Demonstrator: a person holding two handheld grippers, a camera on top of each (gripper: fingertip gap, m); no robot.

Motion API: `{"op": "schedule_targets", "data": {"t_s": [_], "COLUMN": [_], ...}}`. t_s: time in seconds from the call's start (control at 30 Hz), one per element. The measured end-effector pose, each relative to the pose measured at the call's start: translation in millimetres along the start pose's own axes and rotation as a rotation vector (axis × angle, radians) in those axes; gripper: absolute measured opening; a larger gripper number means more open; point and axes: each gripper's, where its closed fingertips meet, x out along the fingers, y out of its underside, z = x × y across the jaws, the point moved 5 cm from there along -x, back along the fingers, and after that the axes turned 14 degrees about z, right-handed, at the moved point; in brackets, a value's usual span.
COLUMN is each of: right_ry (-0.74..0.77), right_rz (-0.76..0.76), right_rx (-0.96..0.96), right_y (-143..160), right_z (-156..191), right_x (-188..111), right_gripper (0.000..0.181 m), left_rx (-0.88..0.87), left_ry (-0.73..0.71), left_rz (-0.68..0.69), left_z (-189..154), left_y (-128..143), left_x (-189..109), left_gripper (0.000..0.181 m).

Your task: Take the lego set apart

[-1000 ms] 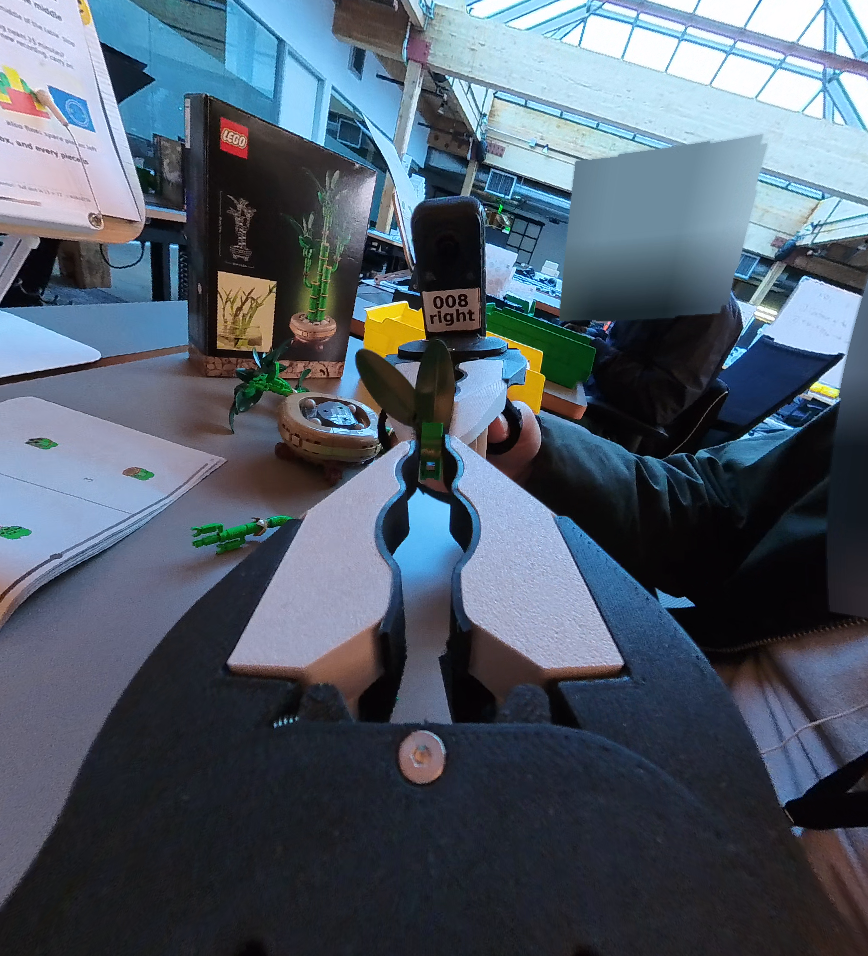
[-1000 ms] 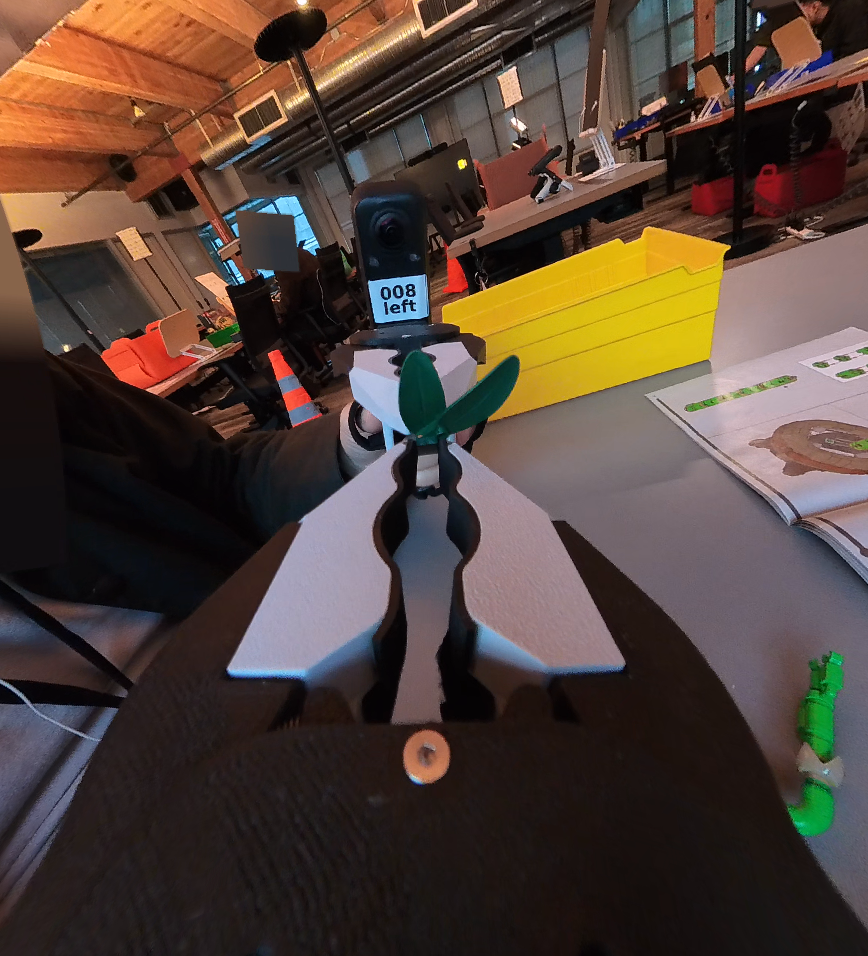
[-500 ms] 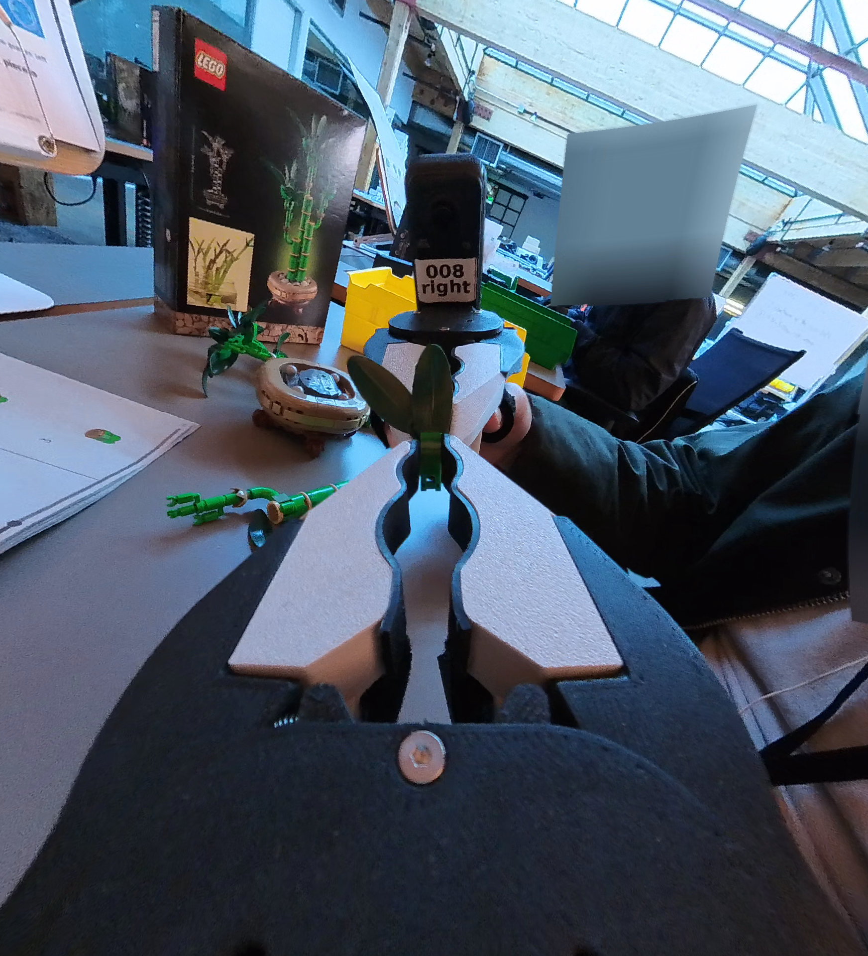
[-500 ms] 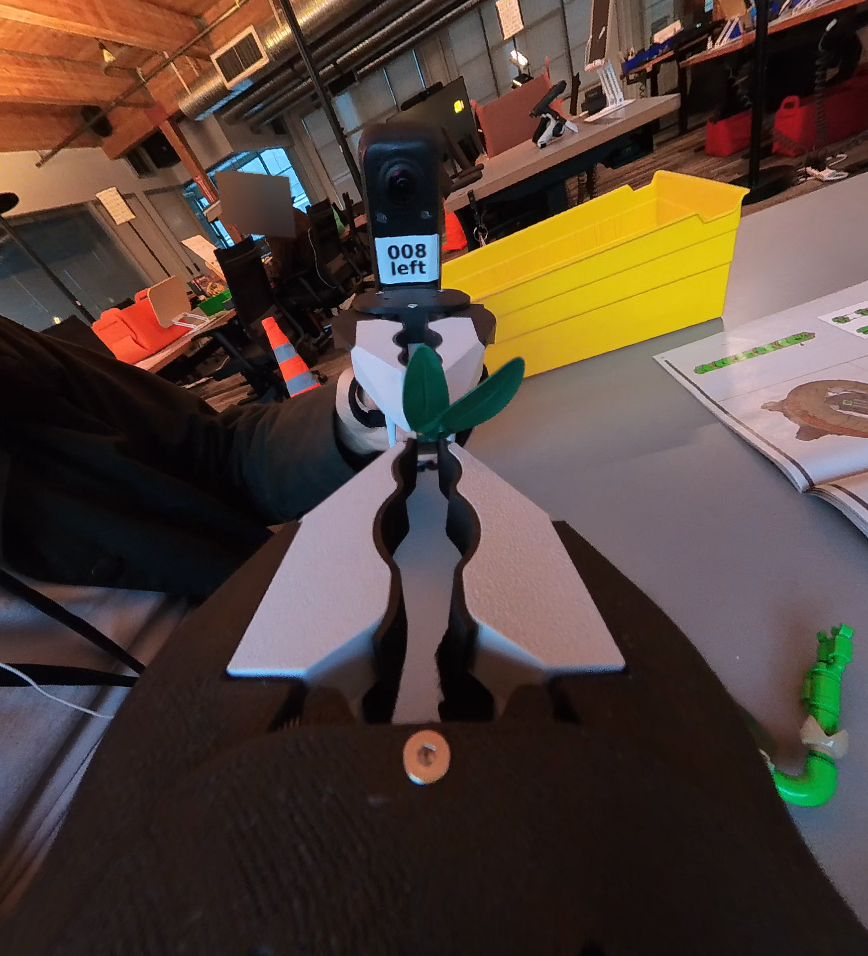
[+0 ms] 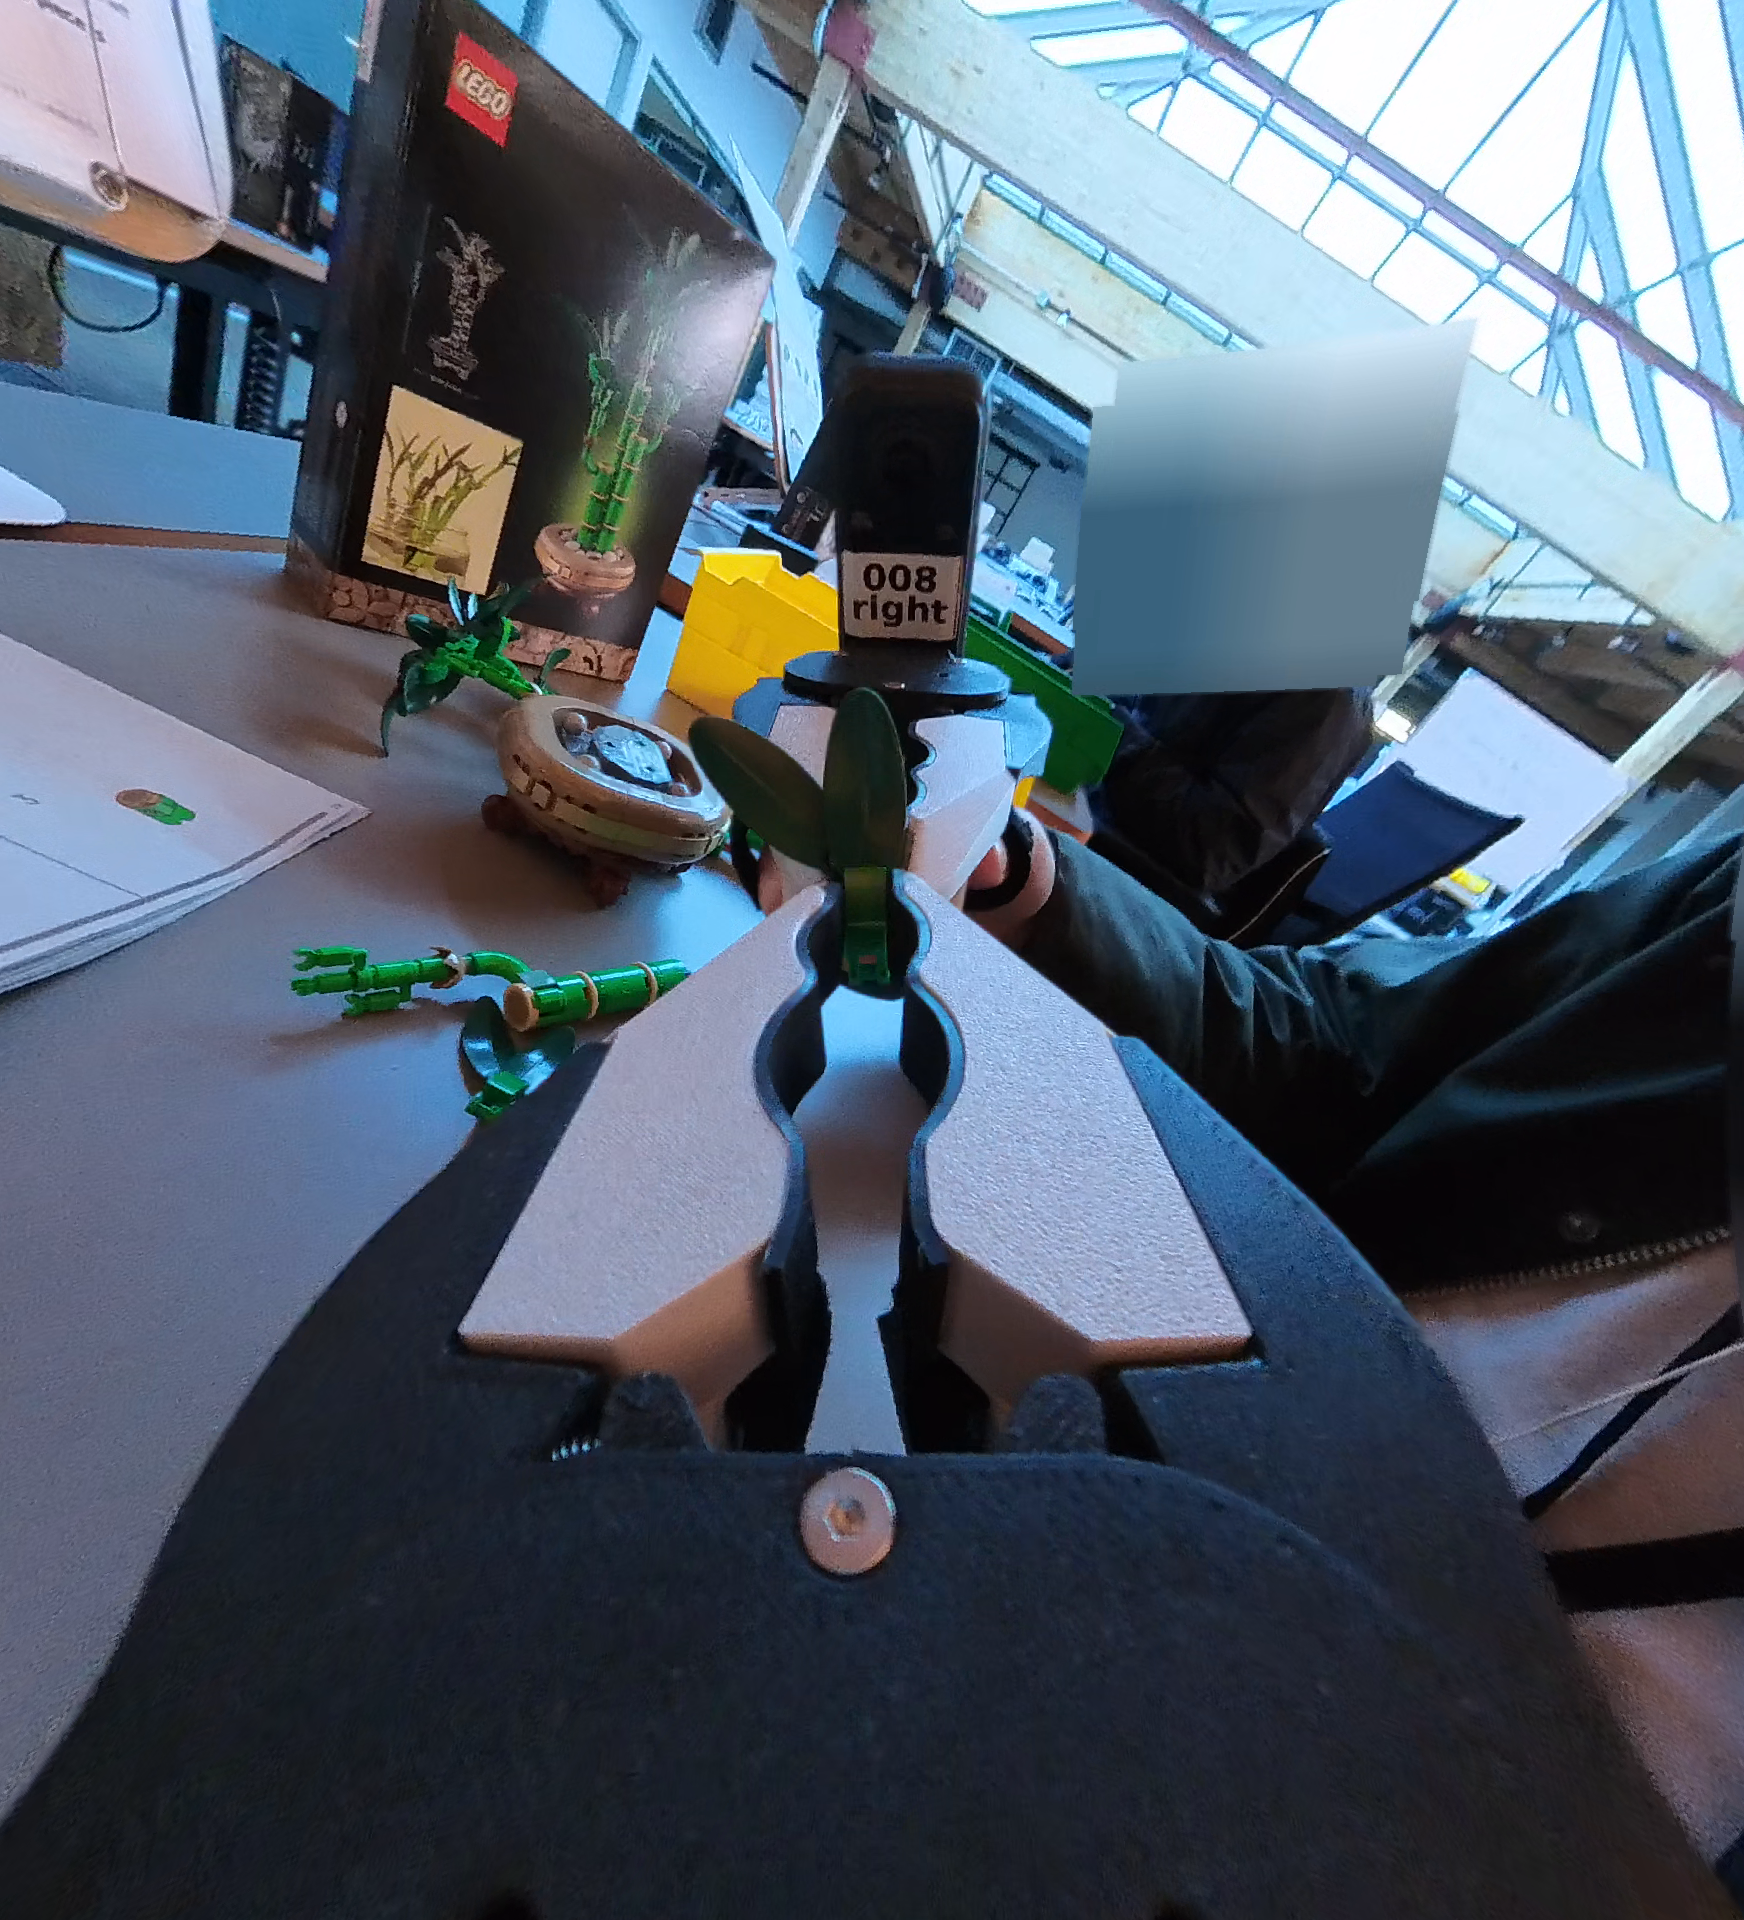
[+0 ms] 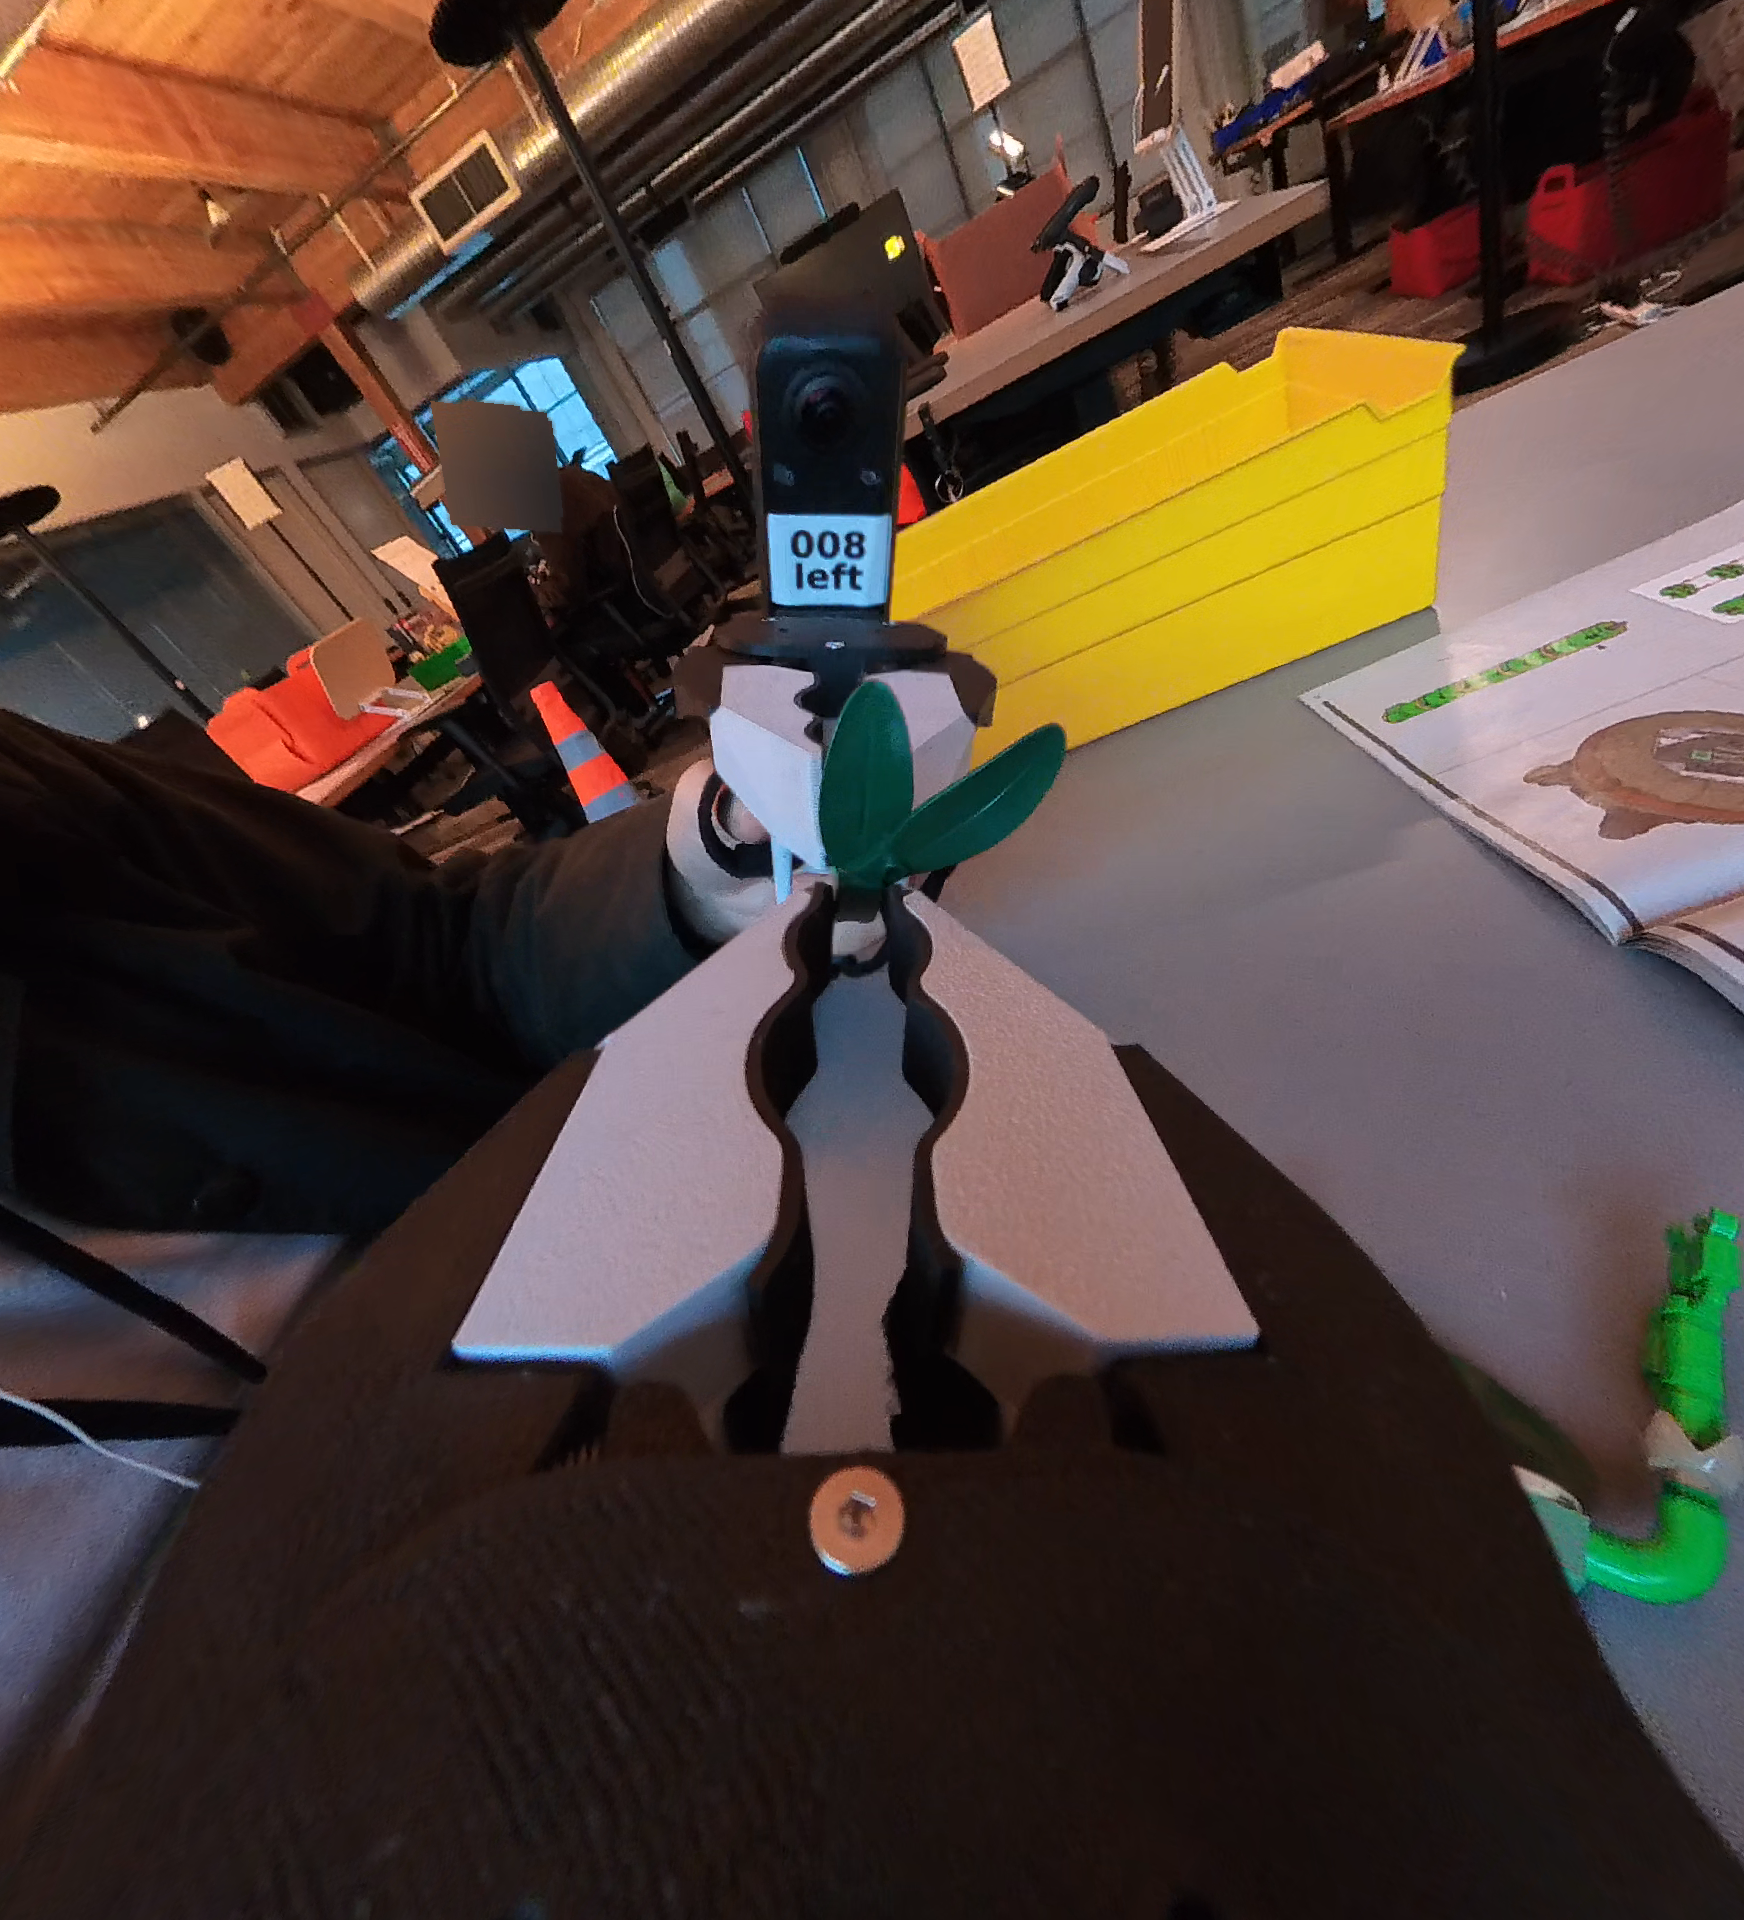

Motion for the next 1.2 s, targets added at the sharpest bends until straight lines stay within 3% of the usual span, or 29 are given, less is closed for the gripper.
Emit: {"op": "schedule_targets", "data": {"t_s": [0.13, 0.3, 0.83, 1.2], "right_ry": [0.019, -0.030, -0.109, -0.151], "right_rz": [0.012, 0.003, 0.047, 0.083], "right_rx": [0.011, 0.074, 0.126, 0.138], "right_y": [1, 0, 6, 12], "right_z": [-2, -2, 4, 2], "right_x": [4, 4, 4, 5], "right_gripper": [0.014, 0.006, 0.006, 0.006], "left_rx": [-0.036, -0.039, 0.025, -0.072], "left_ry": [0.013, 0.017, 0.018, 0.097], "left_rz": [-0.018, -0.038, 0.077, 0.102], "left_z": [2, 2, -5, 0], "left_y": [1, -1, 2, 9], "left_x": [3, 4, 2, 3], "left_gripper": [0.006, 0.006, 0.005, 0.005]}}
